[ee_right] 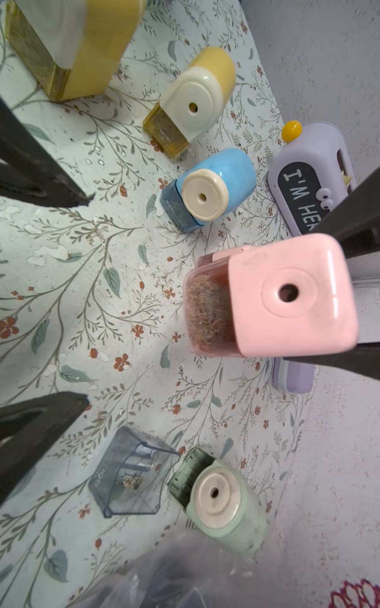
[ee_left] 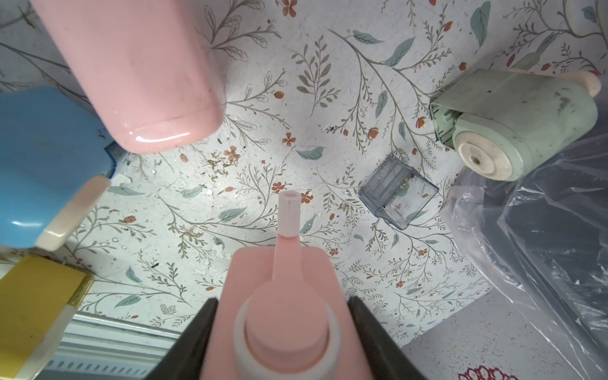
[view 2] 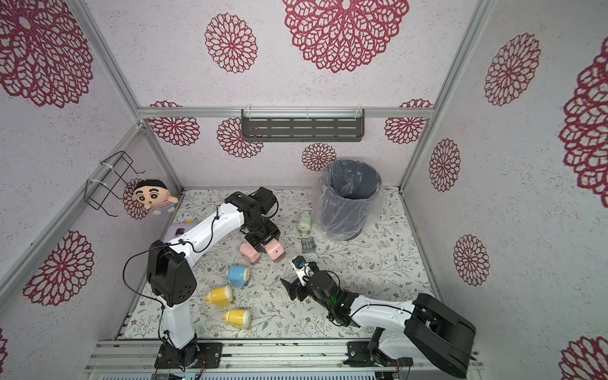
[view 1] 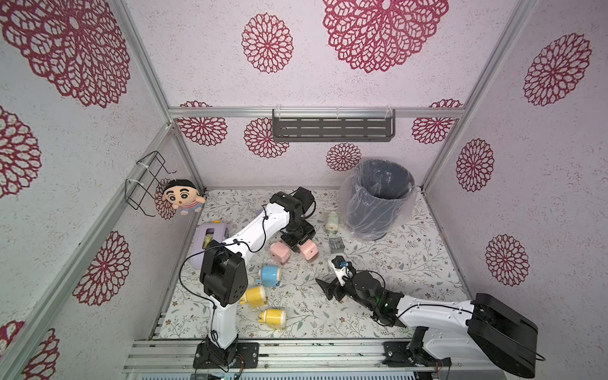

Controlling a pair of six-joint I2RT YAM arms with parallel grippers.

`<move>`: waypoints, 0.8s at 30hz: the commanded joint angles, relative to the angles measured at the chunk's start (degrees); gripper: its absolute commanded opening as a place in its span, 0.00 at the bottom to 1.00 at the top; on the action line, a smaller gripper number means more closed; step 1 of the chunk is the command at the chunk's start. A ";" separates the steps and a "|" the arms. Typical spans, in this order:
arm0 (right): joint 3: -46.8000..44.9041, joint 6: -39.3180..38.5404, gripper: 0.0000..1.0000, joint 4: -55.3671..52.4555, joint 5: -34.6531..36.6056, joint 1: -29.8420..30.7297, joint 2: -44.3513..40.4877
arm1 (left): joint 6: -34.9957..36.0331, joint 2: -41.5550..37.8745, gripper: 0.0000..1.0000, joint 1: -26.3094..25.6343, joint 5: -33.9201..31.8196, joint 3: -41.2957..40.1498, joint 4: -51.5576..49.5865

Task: Take out the pencil sharpener tray and clean the shavings
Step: Pick up the pencil sharpener from the center of the board, then open the container of the pencil sharpener.

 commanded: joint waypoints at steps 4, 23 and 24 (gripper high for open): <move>5.33 -4.77 0.85 4.83 3.06 0.30 5.12 | -1.87 -2.26 0.20 -0.45 1.40 -2.50 0.61; 10.34 -4.41 0.73 8.66 1.59 0.25 13.90 | -2.83 -2.98 0.20 -0.78 0.74 -4.46 0.98; 10.34 -4.39 0.72 8.84 1.45 0.26 13.82 | -2.86 -3.00 0.19 -0.92 0.77 -4.48 0.91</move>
